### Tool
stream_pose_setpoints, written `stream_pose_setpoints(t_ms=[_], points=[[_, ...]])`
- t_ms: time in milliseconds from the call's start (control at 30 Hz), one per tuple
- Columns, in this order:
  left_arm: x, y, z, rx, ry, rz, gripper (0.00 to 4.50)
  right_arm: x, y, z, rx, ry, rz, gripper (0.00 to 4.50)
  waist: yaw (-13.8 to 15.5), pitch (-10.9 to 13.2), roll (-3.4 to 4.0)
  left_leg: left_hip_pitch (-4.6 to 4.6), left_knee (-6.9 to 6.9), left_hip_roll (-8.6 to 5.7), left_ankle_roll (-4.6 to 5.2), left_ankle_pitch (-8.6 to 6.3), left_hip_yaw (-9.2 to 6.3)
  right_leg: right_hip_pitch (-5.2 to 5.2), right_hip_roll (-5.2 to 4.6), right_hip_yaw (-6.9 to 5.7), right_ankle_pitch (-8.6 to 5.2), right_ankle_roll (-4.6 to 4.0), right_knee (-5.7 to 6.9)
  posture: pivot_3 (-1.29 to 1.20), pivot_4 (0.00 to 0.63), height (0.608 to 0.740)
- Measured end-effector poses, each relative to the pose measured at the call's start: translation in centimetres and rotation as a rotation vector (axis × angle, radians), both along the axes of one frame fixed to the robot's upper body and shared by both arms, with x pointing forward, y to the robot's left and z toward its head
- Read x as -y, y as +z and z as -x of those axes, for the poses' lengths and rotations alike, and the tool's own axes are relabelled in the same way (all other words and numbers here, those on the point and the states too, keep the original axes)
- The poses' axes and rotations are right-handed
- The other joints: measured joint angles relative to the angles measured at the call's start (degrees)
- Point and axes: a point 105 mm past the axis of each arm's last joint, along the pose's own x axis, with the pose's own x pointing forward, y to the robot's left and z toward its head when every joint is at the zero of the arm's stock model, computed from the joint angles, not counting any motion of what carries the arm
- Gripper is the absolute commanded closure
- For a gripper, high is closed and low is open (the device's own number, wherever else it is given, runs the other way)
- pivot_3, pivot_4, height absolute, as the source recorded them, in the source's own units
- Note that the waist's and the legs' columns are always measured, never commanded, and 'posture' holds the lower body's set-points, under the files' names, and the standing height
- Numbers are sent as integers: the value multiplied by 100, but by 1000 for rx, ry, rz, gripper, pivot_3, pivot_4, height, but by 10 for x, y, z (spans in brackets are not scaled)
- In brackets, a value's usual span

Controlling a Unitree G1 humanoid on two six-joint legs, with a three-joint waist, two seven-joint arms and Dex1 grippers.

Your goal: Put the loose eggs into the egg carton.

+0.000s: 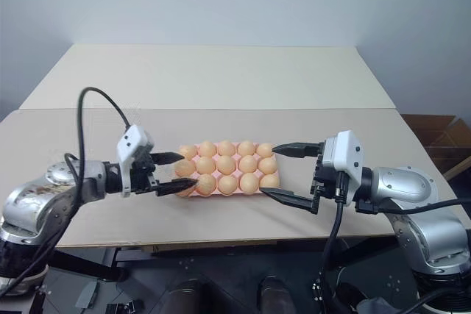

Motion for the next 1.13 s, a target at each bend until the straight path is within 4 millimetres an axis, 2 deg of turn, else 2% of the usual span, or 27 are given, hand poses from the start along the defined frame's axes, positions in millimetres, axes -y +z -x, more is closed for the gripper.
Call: stream_pose_setpoints(t_ms=[100, 233, 400, 467, 533, 667, 867, 1133], points=[[-10, 17, 3, 61, 6, 22, 158, -1, 1, 0, 3, 3, -1, 0, -10, 0, 0, -2, 0, 1, 0, 0, 1, -2, 1, 0, 0, 0, -1, 0, 150, 740], [-45, 37, 17, 151, 39, 7, 158, -1, 1, 0, 1, 16, 2, 0, -61, 0, 2, 4, -6, 4, 0, -1, 4, -3, 1, 0, -3, -5, 0, 0, 150, 740], [-101, 32, 39, 204, 131, -29, 158, 0, -2, 1, -16, 40, 9, 0, -74, 2, 4, 7, -6, 9, 0, 0, 8, -2, -1, -6, -24, -41, 3, 0, 150, 740], [-123, 27, 56, 189, 136, -54, 158, 1, -4, 1, -23, 47, 12, 0, -78, 2, 3, 6, -6, 12, 0, -1, 11, -5, -3, -7, -30, -50, 2, 0, 150, 740], [-136, 28, 70, 169, 142, -61, 158, 6, -7, 2, -41, 39, 18, 0, -63, 2, 4, 6, -6, 11, -1, -1, 14, -5, -7, -7, -35, -56, 1, 0, 150, 740], [-147, 34, 84, 181, 160, -66, 158, 9, -11, 3, -57, 30, 20, 0, 26, 3, 6, 8, -4, 11, -2, -1, 14, -2, -9, -10, -38, -51, 1, 0, 150, 740], [-140, 37, 85, 172, 178, -10, 158, 11, -10, 3, -53, 3, 19, 0, 14, 3, 6, 8, -5, 15, -2, -1, 15, -3, -6, -8, -37, -50, 4, 0, 150, 740], [-144, 44, 80, 183, 240, 30, 158, 9, -13, 6, -59, -5, 14, 0, -1, 3, 6, 9, -9, 18, -2, -1, 16, -7, -1, -8, -35, -49, 6, 0, 150, 740]])
